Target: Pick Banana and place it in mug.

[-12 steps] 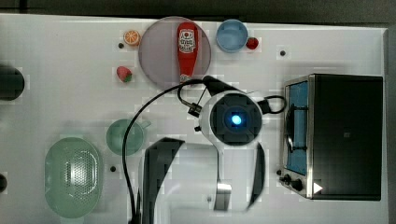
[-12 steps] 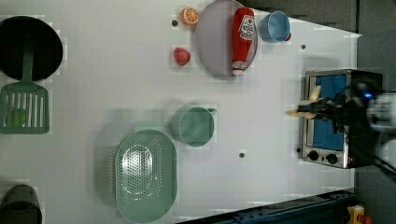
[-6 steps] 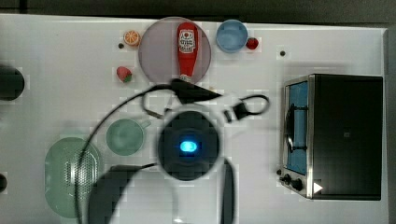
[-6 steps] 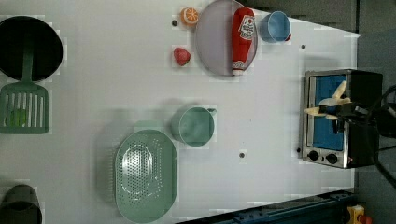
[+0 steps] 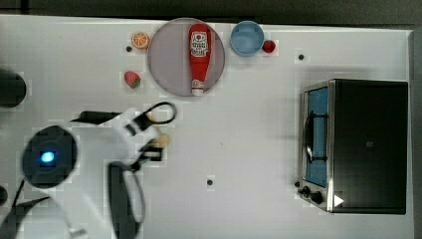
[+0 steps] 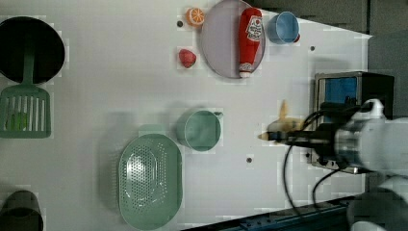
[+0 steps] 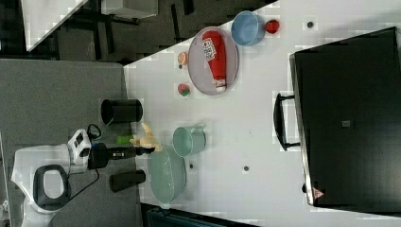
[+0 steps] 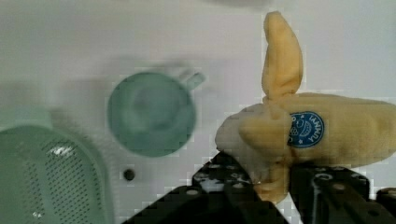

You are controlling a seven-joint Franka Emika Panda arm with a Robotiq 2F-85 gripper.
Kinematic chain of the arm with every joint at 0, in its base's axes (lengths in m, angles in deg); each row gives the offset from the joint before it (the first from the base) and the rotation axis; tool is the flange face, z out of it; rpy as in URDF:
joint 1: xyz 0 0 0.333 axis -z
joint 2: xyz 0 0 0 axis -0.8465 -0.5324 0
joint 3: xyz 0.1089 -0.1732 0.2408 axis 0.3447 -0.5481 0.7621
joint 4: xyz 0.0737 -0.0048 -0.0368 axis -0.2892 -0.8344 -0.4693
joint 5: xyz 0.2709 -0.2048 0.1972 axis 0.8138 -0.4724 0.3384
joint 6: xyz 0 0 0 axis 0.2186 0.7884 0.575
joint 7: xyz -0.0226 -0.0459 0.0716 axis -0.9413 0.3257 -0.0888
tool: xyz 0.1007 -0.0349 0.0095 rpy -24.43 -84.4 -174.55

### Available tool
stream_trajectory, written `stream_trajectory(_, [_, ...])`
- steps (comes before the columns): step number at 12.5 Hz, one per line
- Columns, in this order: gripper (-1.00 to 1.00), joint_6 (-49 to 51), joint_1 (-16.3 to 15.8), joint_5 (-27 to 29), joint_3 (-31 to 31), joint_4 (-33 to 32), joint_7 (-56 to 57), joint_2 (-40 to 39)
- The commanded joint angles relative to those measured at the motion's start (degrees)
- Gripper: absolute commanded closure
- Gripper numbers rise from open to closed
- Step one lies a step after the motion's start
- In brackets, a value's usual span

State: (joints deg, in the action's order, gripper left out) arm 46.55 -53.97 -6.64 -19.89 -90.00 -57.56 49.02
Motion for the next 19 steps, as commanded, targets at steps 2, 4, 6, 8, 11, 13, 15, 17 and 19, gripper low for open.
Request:
stream_trajectory(2, [0.42,-0.5,0.4,0.0,4.1,0.3,-16.4,-2.2])
stream_trajectory(4, [0.42,-4.6,0.4,0.0,5.9,-0.5,-21.5,-5.3])
stream_trajectory(6, [0.42,-10.2,0.4,0.0,6.6,-1.9,-24.0,-8.7])
stream_trajectory(8, [0.42,-14.9,0.4,-0.2,6.6,-3.4,-24.4,-11.9])
stream_trajectory(11, [0.42,-18.1,0.5,-0.4,6.4,-4.0,-26.2,-15.9])
stream_trajectory(13, [0.17,-18.7,0.5,-1.2,5.9,-4.3,-30.5,-17.5])
stream_trajectory(15, [-0.3,-19.5,0.5,-2.2,6.0,-4.9,-32.1,-18.8])
stream_trajectory(17, [-0.73,-22.3,0.5,-2.6,5.7,-5.0,-32.1,-19.1])
stream_trajectory(19, [-1.0,-23.0,0.5,-2.6,5.1,-4.6,-32.1,-18.7])
